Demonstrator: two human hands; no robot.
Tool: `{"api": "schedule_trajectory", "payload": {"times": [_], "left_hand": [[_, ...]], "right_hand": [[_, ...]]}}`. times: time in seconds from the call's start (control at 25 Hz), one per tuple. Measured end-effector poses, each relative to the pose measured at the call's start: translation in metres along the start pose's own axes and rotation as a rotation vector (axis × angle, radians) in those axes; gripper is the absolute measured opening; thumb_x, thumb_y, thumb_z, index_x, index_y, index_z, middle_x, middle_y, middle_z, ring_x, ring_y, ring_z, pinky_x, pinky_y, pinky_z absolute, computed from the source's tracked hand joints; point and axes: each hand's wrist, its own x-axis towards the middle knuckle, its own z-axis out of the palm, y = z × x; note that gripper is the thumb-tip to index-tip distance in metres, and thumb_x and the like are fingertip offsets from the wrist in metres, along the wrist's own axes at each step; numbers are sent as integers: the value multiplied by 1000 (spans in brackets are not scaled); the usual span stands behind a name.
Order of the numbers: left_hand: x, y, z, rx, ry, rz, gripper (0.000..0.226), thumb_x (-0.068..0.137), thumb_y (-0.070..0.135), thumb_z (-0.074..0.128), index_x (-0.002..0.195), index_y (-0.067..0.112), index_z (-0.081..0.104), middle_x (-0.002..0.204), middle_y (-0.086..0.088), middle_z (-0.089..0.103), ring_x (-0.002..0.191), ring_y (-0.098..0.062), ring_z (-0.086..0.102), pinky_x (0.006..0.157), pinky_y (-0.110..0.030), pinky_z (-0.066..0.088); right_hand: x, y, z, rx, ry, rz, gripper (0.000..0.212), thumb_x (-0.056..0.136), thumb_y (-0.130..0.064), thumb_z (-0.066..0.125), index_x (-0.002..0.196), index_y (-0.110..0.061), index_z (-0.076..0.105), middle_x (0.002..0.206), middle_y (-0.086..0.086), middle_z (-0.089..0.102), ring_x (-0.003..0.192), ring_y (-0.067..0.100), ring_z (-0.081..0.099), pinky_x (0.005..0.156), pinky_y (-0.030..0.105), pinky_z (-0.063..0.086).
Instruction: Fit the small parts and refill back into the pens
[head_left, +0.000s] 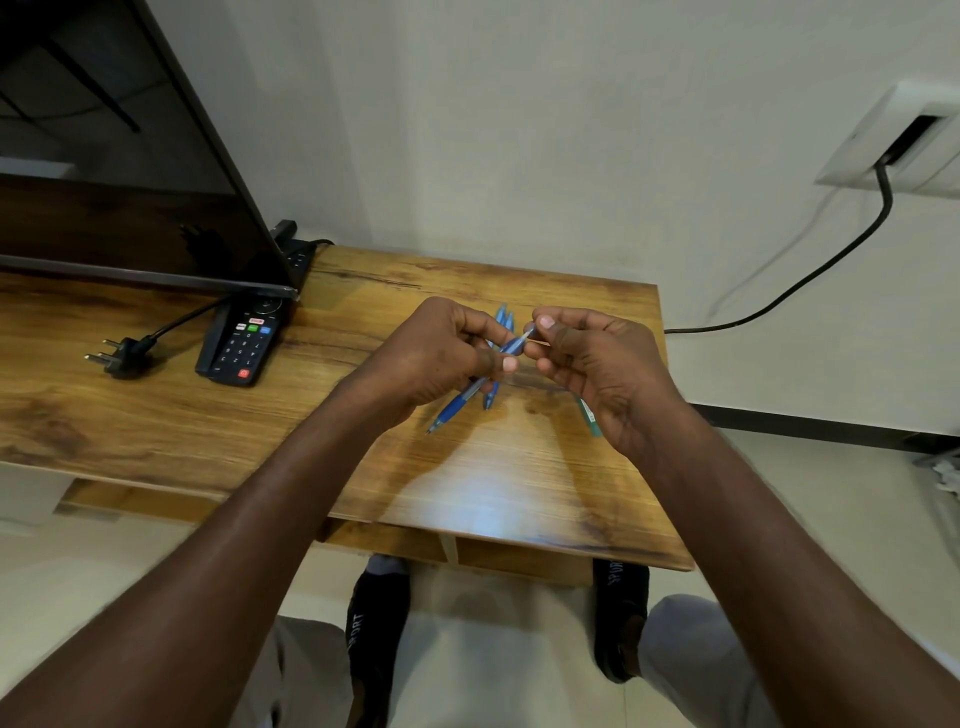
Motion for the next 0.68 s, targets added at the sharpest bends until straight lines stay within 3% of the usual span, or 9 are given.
{"api": "schedule_trajectory", "payload": {"times": [0.36,0.68], "left_hand": [[1,-2,1,-3,27,7,26,85,6,84,110,8,74,85,-21,77,69,-21,75,57,-21,54],[-1,2,8,-148,126,-16,37,83,3,85,107,6,57,83,-17,73,62,-18,74,53,-22,54]], "right_hand": [[0,4,4,-160,12,-65,9,97,-6,74,104,-3,79,92,12,82,81,20,77,76,31,64],[-2,0,5,4,-106,90,23,96,-14,75,118,-9,77,108,8,81,90,18,78,74,29,57]]}}
